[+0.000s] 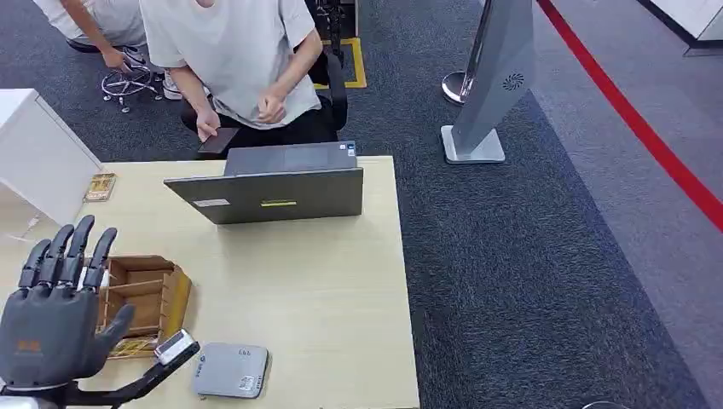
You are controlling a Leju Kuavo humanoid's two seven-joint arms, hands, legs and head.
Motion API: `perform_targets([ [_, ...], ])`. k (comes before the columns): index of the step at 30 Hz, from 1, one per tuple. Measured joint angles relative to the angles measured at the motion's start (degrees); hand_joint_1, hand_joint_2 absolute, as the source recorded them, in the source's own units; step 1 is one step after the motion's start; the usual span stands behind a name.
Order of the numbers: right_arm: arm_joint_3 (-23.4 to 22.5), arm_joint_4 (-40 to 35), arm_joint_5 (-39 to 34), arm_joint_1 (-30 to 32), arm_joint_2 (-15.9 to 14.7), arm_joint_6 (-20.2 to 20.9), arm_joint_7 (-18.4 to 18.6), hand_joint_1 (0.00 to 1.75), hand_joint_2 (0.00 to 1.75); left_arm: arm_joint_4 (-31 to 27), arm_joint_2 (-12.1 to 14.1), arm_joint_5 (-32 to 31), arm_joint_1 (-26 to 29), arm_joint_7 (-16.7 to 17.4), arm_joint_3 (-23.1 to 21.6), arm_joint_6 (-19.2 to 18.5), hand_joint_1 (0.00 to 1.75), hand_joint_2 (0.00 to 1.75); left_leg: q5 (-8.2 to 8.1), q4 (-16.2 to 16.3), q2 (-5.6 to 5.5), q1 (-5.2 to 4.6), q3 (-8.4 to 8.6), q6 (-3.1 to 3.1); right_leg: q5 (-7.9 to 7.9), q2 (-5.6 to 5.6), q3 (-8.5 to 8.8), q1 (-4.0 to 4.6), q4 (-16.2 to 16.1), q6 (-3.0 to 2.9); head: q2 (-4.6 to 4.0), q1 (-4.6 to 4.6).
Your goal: Pass the card to the sensor for recognition and then transmit it.
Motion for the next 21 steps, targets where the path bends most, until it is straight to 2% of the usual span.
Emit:
perform_targets([
  [3, 0.5, -0.85, -0.92, 0.58, 0.0, -0.61, 0.81, 0.0, 1.75, -2.08, 0.02, 1.09, 3.9, 0.33, -1.01, 1.34, 0.0, 1.75, 0.0, 0.0, 0.0, 0.0, 0.01, 0.0, 0.0, 0.01, 0.01, 0.0, 0.0, 0.0, 0.0, 0.02],
  [6, 1.12, -1.62, -1.66, 0.79, -0.02, -0.7, 1.51, 0.0, 1.75, -3.68, 0.44, 2.14, 7.42, 3.39, -2.65, 1.0, 0.0, 1.75, 0.0, 0.0, 0.0, 0.0, 0.0, 0.0, -0.02, 0.0, 0.01, 0.0, 0.0, 0.01, 0.0, 0.02],
  [10, 1.29, -2.12, -1.47, 0.57, -0.02, -0.65, 1.94, 0.0, 1.75, -3.98, 2.07, 5.24, 10.51, 9.85, -4.52, -4.78, 0.0, 1.75, -0.01, -0.01, -0.01, 0.0, -0.01, 0.0, -0.04, -0.04, 0.01, 0.0, -0.01, 0.0, 0.0, 0.0],
  [14, 0.83, -2.03, -0.44, -0.38, -0.02, -0.17, 1.53, 0.0, 1.75, -3.24, 3.08, 8.06, 12.71, 14.88, -4.88, -7.86, 0.0, 1.75, -0.01, -0.01, -0.01, 0.0, 0.02, 0.0, -0.04, -0.04, -0.03, 0.0, 0.0, 0.0, 0.0, 0.0],
  [21, -0.02, -1.92, -0.39, -1.19, -0.02, 0.35, 1.11, 0.0, 1.75, -1.97, 3.34, 8.74, 14.3, 15.96, -4.88, -8.7, 0.0, 1.75, 0.0, -0.01, -0.15, 0.0, 0.02, 0.0, -0.04, -0.16, 0.08, 0.0, 0.0, 0.0, 0.0, 0.02],
])
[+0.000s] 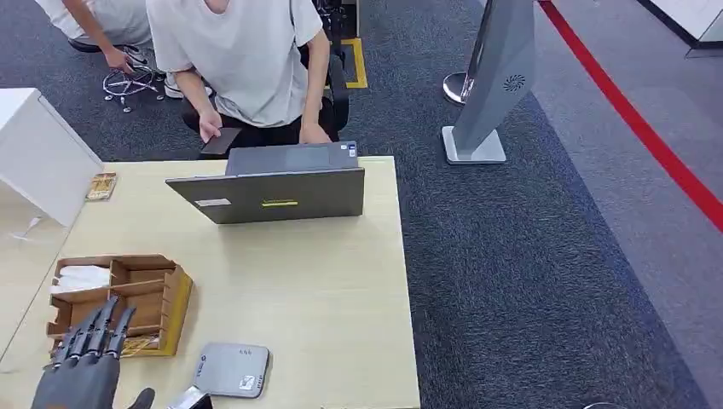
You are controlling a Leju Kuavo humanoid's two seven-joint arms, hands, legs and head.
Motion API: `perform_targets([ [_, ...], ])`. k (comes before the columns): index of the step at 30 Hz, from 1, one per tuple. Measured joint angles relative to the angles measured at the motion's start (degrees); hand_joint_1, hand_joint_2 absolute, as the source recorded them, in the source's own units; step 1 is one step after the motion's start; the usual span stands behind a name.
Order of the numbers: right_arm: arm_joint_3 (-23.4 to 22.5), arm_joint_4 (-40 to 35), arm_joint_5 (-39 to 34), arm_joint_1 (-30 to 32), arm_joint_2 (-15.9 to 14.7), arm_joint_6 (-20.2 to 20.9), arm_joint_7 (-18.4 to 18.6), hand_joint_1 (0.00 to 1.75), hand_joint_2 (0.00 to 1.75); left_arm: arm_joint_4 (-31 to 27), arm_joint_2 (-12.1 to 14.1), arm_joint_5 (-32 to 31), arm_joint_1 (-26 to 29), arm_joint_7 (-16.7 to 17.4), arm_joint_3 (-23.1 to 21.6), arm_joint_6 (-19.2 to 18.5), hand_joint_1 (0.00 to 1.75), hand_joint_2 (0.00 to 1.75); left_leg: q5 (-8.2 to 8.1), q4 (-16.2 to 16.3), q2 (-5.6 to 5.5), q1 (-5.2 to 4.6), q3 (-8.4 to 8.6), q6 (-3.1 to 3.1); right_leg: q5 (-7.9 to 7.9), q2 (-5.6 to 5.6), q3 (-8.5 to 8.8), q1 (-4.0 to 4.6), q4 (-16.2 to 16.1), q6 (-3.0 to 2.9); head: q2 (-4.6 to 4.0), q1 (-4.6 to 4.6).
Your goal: Pass the card to the sensor for recognition and then transmit it.
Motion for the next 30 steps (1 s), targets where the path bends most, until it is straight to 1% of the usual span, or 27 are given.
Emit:
perform_targets([
  [7, -0.5, 0.22, 0.94, -0.45, 0.0, 0.07, -0.17, 0.0, 1.75, 1.01, -0.15, 0.53, 0.69, 0.63, 0.04, -1.93, 0.0, 1.75, 0.0, 0.0, 0.0, 0.0, -0.01, 0.0, 0.0, -0.01, 0.0, 0.0, 0.0, 0.0, 0.0, 0.0],
  [20, -1.05, 0.24, 1.33, -0.76, 0.0, 0.2, -0.22, 0.0, 1.75, 1.47, -0.77, 0.35, 1.05, 1.14, 0.54, -2.52, 0.0, 1.75, 0.0, 0.0, -0.03, 0.0, -0.01, 0.0, 0.0, -0.04, 0.01, 0.0, 0.0, 0.0, 0.02, 0.0],
  [21, -1.33, 0.24, 2.01, -0.85, 0.0, 0.55, -0.31, 0.0, 1.75, 1.62, -1.79, -1.01, 1.29, 1.14, 1.62, -3.54, 0.0, 1.75, 0.0, 0.0, -0.03, 0.0, -0.01, 0.0, 0.0, -0.04, 0.02, 0.0, 0.0, 0.0, 0.0, 0.0],
  [22, -1.62, 0.44, 2.88, -1.24, 0.0, 1.05, -0.33, 0.0, 1.75, 2.32, -4.68, -3.56, 1.39, 0.39, 4.36, -4.94, 0.0, 1.75, 0.0, 0.0, -0.03, -0.01, 0.0, 0.0, 0.0, -0.04, 0.03, 0.0, 0.0, 0.0, 0.0, -0.02],
  [23, -1.77, 0.5, 3.1, -1.55, 0.0, 1.11, -0.33, 0.0, 1.75, 2.62, -7.71, -6.22, 1.53, -0.94, 7.31, -5.57, 0.0, 1.75, 0.0, 0.0, -0.05, -0.01, -0.01, 0.0, 0.0, -0.05, 0.03, -0.01, 0.0, 0.0, 0.0, -0.02],
  [25, -1.77, 0.57, 3.41, -1.73, 0.0, 1.16, -0.33, 0.0, 1.75, 2.91, -10.15, -7.89, 1.56, -2.32, 9.58, -5.73, 0.0, 1.75, 0.0, 0.0, -0.05, -0.01, -0.01, 0.0, 0.0, -0.05, 0.03, -0.01, 0.0, 0.0, 0.0, 0.0],
  [26, -1.77, 0.61, 3.72, -1.78, 0.0, 1.16, -0.33, 0.0, 1.75, 3.04, -11.2, -8.9, 1.56, -3.42, 10.69, -5.71, 0.0, 1.75, 0.0, 0.0, -0.05, -0.01, -0.01, 0.0, 0.0, -0.05, 0.03, -0.01, 0.0, 0.0, 0.0, -0.02],
  [27, -1.77, 0.63, 3.78, -1.79, 0.0, 1.16, -0.2, 0.0, 1.75, 3.23, -13.07, -10.39, 1.55, -5.02, 12.21, -5.55, 0.0, 1.75, 0.0, 0.0, -0.05, -0.01, -0.01, 0.0, 0.0, -0.05, 0.03, -0.01, 0.0, 0.0, 0.0, 0.0],
  [28, -1.77, 0.63, 3.76, -1.8, 0.0, 1.14, -0.09, 0.0, 1.75, 3.39, -14.31, -11.58, 1.55, -6.31, 13.54, -5.36, 0.0, 1.75, 0.0, 0.0, -0.06, -0.01, -0.01, 0.0, 0.0, -0.06, 0.03, -0.01, 0.0, 0.0, 0.0, 0.0],
  [30, -1.77, 0.61, 3.63, -1.8, 0.0, 1.11, 0.11, 0.0, 1.75, 3.78, -16.92, -11.82, 1.54, -8.13, 16.57, -4.66, 0.0, 1.75, 0.0, 0.0, -0.06, -0.01, -0.01, 0.0, 0.0, -0.06, 0.03, -0.01, 0.0, 0.0, 0.0, 0.0],
])
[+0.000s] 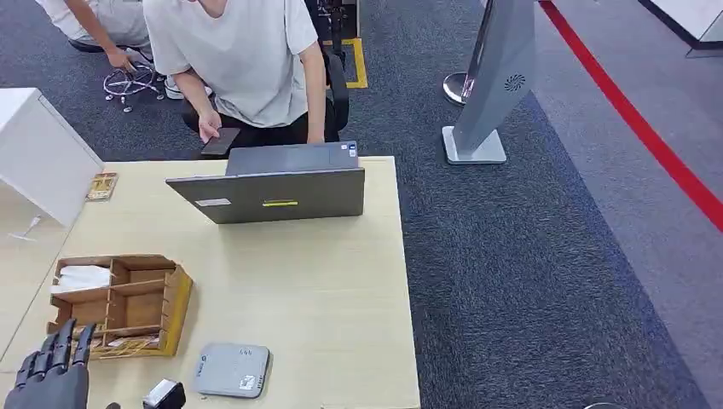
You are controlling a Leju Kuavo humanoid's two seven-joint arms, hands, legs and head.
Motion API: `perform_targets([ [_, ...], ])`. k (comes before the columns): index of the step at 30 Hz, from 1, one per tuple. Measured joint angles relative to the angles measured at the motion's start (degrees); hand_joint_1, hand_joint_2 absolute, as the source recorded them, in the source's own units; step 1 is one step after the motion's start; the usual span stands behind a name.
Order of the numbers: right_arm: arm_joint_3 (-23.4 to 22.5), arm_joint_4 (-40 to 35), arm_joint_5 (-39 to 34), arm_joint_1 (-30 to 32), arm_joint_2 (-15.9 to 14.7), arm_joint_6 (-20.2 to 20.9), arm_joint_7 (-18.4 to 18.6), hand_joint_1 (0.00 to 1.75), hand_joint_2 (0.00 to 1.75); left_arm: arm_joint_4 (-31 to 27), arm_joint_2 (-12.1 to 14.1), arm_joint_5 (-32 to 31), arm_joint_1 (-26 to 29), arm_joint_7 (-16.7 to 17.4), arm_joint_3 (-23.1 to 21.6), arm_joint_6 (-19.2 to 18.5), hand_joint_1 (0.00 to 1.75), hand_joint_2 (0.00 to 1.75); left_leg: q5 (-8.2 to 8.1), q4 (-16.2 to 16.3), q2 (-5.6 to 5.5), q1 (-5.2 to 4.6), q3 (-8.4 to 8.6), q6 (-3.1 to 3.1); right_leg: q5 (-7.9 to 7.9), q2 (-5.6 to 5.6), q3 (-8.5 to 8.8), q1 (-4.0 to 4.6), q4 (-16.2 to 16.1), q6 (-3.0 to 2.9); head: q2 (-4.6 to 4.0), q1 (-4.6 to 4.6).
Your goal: Pass the card to the sensor for recognition and then transmit it.
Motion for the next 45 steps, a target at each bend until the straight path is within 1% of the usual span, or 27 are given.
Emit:
perform_targets([
  [1, 0.0, 0.02, 0.0, -0.02, 0.0, 0.0, 0.13, 0.0, 1.75, 0.17, -1.09, -0.04, -0.01, -0.37, 1.16, 0.2, 0.0, 1.75, 0.0, 0.0, 0.0, 0.0, 0.01, 0.0, 0.0, 0.0, 0.0, 0.0, 0.0, 0.0, 0.0, 0.0],
  [3, 0.0, 0.02, -0.07, -0.02, 0.0, 0.0, 0.24, 0.0, 1.75, 0.52, -2.4, -0.04, -0.01, -0.52, 2.99, 0.35, 0.0, 1.75, 0.0, 0.0, 0.0, 0.0, 0.01, 0.0, 0.0, 0.0, 0.0, 0.0, 0.0, 0.0, 0.0, 0.0],
  [8, 0.0, 0.0, 0.02, -0.05, 0.0, -0.02, 0.35, 0.0, 1.75, 1.05, -4.56, -0.07, -0.01, -0.7, 5.37, 0.52, 0.0, 1.75, 0.0, 0.0, -0.04, 0.01, 0.0, 0.0, 0.0, -0.03, 0.0, 0.01, 0.0, 0.0, 0.0, 0.0],
  [11, 0.0, 0.0, -0.26, -0.05, 0.0, -0.02, 0.79, 0.0, 1.75, 1.38, -5.26, -0.07, -0.04, 0.0, 6.31, 1.4, 0.0, 1.75, 0.0, 0.0, -0.04, 0.01, 0.0, 0.0, 0.0, -0.03, 0.01, 0.01, 0.0, 0.0, 0.0, 0.0],
  [18, 0.31, -0.13, -0.94, -0.04, 0.0, -0.09, 1.97, 0.0, 1.75, 3.85, -5.66, -0.07, -1.32, 1.58, 9.28, 6.71, 0.0, 1.75, 0.0, 0.0, -0.05, 0.01, 0.02, 0.0, 0.0, -0.05, 0.01, 0.01, 0.0, 0.0, 0.0, 0.0],
  [21, 0.52, -0.24, -0.94, -0.02, 0.0, -0.09, 2.08, 0.0, 1.75, 5.22, -5.33, -0.07, -2.24, 1.64, 9.44, 9.51, 0.0, 1.75, 0.01, 0.0, -0.05, 0.01, 0.03, 0.0, 0.0, -0.05, -0.02, 0.01, 0.0, 0.0, 0.0, 0.0],
  [23, 0.74, -0.37, -1.01, 0.04, 0.02, -0.11, 2.12, 0.0, 1.75, 6.41, -4.65, -0.07, -3.07, 1.01, 9.41, 12.53, 0.0, 1.75, 0.01, 0.0, -0.05, 0.01, 0.05, 0.0, 0.0, -0.05, -0.06, 0.01, 0.0, 0.0, 0.0, 0.0],
  [26, 1.38, -0.72, -1.4, 0.28, 0.0, -0.46, 2.56, 0.0, 1.75, 8.61, -2.88, -0.07, -4.2, -0.02, 8.56, 17.64, 0.0, 1.75, 0.01, 0.0, -0.05, 0.01, 0.06, 0.0, 0.0, -0.04, -0.06, 0.01, 0.0, 0.0, 0.0, 0.0],
  [27, 1.6, -0.79, -1.64, 0.36, 0.0, -0.55, 2.62, 0.0, 1.75, 9.22, -2.27, -0.07, -4.46, -0.15, 8.23, 18.49, 0.0, 1.75, 0.0, 0.0, -0.05, 0.01, 0.07, 0.0, 0.0, -0.05, -0.06, 0.01, 0.0, 0.0, 0.0, 0.0],
  [31, 1.95, -0.87, -1.77, 0.5, 0.0, -0.7, 2.64, 0.0, 1.75, 10.97, -1.02, -0.07, -5.15, -0.41, 7.47, 19.01, 0.0, 1.75, 0.0, 0.0, -0.04, 0.01, 0.06, 0.0, 0.0, -0.03, -0.06, 0.01, 0.0, 0.0, 0.0, 0.0],
  [38, 2.03, -0.9, -1.77, 0.65, 0.0, -0.96, 2.64, 0.0, 1.75, 12.41, -0.06, -0.07, -5.43, -0.46, 6.7, 19.12, 0.0, 1.75, 0.0, 0.0, -0.04, 0.0, 0.05, 0.0, 0.0, -0.03, -0.07, 0.0, -0.01, 0.0, 0.0, 0.0],
  [40, 2.18, -0.9, -1.92, 0.74, 0.0, -1.07, 2.73, 0.0, 1.75, 12.83, 0.35, -0.07, -5.43, -1.03, 6.34, 20.54, 0.0, 1.75, 0.0, 0.0, -0.04, 0.0, 0.06, 0.0, -0.01, -0.03, -0.08, 0.0, -0.01, 0.0, 0.0, 0.0],
  [42, 2.53, -1.07, -2.16, 0.89, 0.0, -1.18, 2.99, 0.0, 1.75, 13.42, 1.29, -0.07, -5.48, -1.05, 5.05, 22.14, 0.0, 1.75, 0.0, 0.0, -0.04, 0.0, 0.06, 0.0, -0.01, -0.03, -0.08, 0.0, -0.01, 0.0, 0.0, 0.0],
  [45, 3.04, -1.22, -2.36, 1.09, 0.0, -1.4, 3.17, 0.0, 1.75, 14.4, 2.28, -0.07, -5.72, -0.35, 3.06, 22.66, 0.0, 1.75, 0.0, 0.0, -0.04, 0.01, 0.06, 0.0, -0.01, -0.03, -0.07, 0.01, 0.0, 0.0, 0.0, 0.0],
])
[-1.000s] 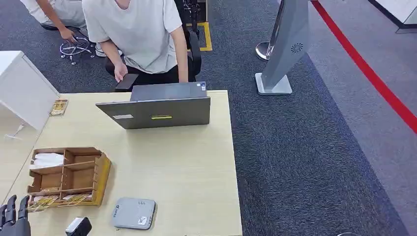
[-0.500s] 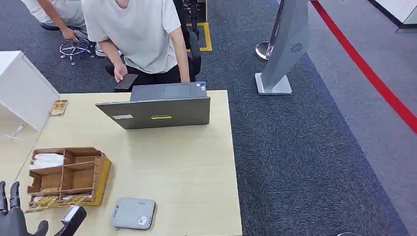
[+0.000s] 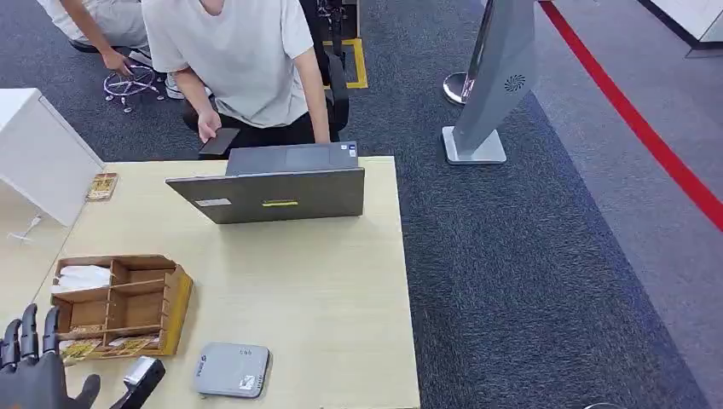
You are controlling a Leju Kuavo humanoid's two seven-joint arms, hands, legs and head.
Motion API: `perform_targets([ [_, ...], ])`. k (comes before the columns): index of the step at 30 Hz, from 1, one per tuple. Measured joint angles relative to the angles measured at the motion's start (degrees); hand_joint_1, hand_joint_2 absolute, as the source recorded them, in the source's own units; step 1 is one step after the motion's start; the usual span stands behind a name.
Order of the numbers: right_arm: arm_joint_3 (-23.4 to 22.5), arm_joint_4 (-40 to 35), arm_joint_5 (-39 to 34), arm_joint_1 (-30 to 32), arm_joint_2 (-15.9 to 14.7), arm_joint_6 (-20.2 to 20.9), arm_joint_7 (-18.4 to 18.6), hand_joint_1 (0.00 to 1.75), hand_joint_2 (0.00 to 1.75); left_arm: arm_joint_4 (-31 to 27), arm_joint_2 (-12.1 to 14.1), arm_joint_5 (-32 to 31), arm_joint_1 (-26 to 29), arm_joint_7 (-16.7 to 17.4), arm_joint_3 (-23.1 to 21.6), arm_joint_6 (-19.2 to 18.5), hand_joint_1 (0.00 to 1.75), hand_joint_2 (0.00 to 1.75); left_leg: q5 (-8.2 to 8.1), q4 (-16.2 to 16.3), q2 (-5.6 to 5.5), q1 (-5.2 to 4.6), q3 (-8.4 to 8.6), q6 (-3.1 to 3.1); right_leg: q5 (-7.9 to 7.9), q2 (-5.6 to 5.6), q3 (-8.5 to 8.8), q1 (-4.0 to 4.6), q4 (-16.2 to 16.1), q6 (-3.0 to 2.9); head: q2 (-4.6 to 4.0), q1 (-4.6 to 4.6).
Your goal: Pass the card to the sensor for recognition and then transmit it.
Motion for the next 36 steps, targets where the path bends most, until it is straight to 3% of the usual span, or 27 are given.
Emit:
perform_targets([
  [10, 0.44, -0.15, -0.39, 0.04, 0.02, 0.11, 0.7, 0.0, 1.75, 1.9, 2.01, 0.0, -0.45, 1.92, -4.51, -1.36, 0.0, 1.75, 0.0, 0.0, 0.0, -0.01, -0.01, 0.0, 0.0, 0.0, 0.07, -0.01, 0.0, 0.0, 0.0, 0.0],
  [21, 1.03, -0.15, 0.18, 0.03, 0.02, 0.11, 0.79, 0.0, 1.75, 3.37, 2.32, 0.0, -1.59, 2.45, -7.98, -1.2, 0.0, 1.75, 0.0, 0.0, 0.0, -0.01, -0.01, 0.0, 0.01, 0.0, 0.08, 0.0, 0.0, 0.0, 0.0, 0.0],
  [36, 1.57, -0.46, -0.39, 0.06, 0.0, 0.31, 1.86, 0.0, 1.75, 6.1, 2.36, 0.0, -1.66, 2.89, -7.68, -1.44, 0.0, 1.75, 0.0, 0.0, -0.01, 0.0, -0.02, 0.0, 0.0, -0.01, 0.1, 0.0, 0.0, 0.0, 0.0, 0.0],
])
